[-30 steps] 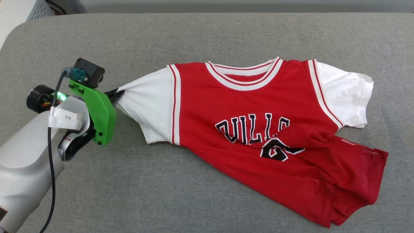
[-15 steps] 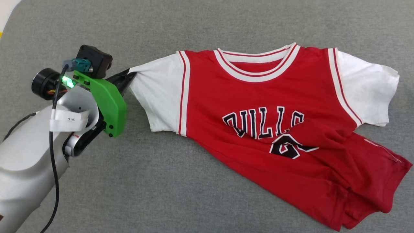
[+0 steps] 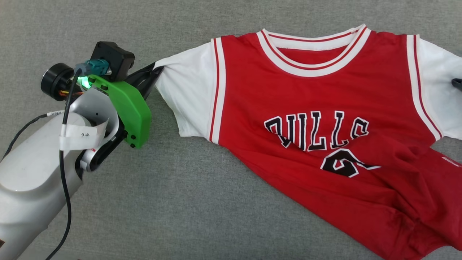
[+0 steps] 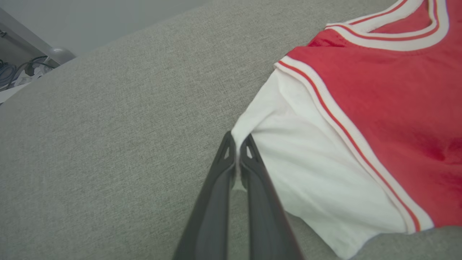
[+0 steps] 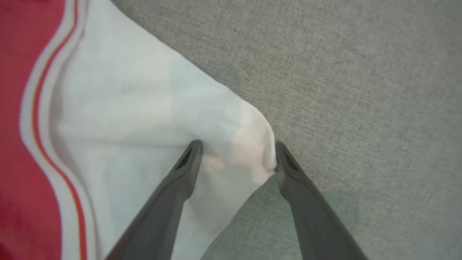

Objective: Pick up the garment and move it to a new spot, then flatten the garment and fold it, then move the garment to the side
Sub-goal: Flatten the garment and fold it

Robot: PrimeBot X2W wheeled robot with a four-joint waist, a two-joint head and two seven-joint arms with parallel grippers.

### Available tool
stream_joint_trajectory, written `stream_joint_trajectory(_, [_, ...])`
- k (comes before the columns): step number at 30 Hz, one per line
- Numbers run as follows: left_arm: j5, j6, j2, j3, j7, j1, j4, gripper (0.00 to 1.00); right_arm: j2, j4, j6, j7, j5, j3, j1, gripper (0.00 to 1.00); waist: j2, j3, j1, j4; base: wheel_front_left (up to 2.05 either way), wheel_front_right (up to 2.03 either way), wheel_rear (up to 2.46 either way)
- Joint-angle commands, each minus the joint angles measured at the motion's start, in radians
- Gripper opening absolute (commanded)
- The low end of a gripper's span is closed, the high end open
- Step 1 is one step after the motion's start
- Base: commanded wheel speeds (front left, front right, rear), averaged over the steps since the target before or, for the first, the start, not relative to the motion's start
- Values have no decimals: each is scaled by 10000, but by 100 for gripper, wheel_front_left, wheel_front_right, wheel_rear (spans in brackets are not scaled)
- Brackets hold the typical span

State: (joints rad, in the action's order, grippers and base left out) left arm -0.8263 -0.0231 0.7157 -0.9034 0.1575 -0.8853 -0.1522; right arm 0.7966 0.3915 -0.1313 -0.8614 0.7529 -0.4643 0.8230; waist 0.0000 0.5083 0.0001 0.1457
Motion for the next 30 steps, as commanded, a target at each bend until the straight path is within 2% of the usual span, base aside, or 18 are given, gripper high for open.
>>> stream_joint_trajectory(1, [157, -85, -4, -3, -67, -194, 15, 0, -165, 282, 6, -28, 109, -380, -416, 100, 0, 71, -1, 75, 0, 0, 0])
stream_joint_trajectory(4, [132, -98, 26, -9, -68, -163, 6, 0, -147, 477, 6, 57, 389, -802, -705, 100, 0, 37, -1, 31, 0, 0, 0])
stream_joint_trajectory(5, [127, -103, 56, -10, -66, -147, 4, 0, -135, 496, 6, 113, 476, -913, -739, 82, 0, 24, -1, -2, 0, 0, 0])
stream_joint_trajectory(6, [120, -105, 75, -13, -63, -134, 0, 0, -118, 513, 6, 172, 537, -980, -739, 22, 0, 14, -1, -27, 0, 0, 0])
stream_joint_trajectory(7, [101, -99, 89, -17, -56, -115, -10, 0, -102, 520, 6, 259, 591, -1033, -714, 0, 0, -7, -1, -58, 0, 0, 0])
stream_joint_trajectory(13, [43, -77, 92, -41, -138, -21, -194, 0, -95, 381, 6, 1741, 689, -895, -106, 0, 0, -411, -1, -251, 0, 0, 0])
stream_joint_trajectory(20, [268, -130, 123, 95, -734, -120, -162, 0, 225, -118, 6, 3779, 566, -749, 172, 0, 0, -1503, -1, -506, 0, 0, 0])
stream_joint_trajectory(30, [879, -746, 508, 697, -1797, -541, 941, 0, 648, -1357, 6, 5933, 331, 249, -19, 0, 0, -2751, -1, -861, 0, 0, 0])
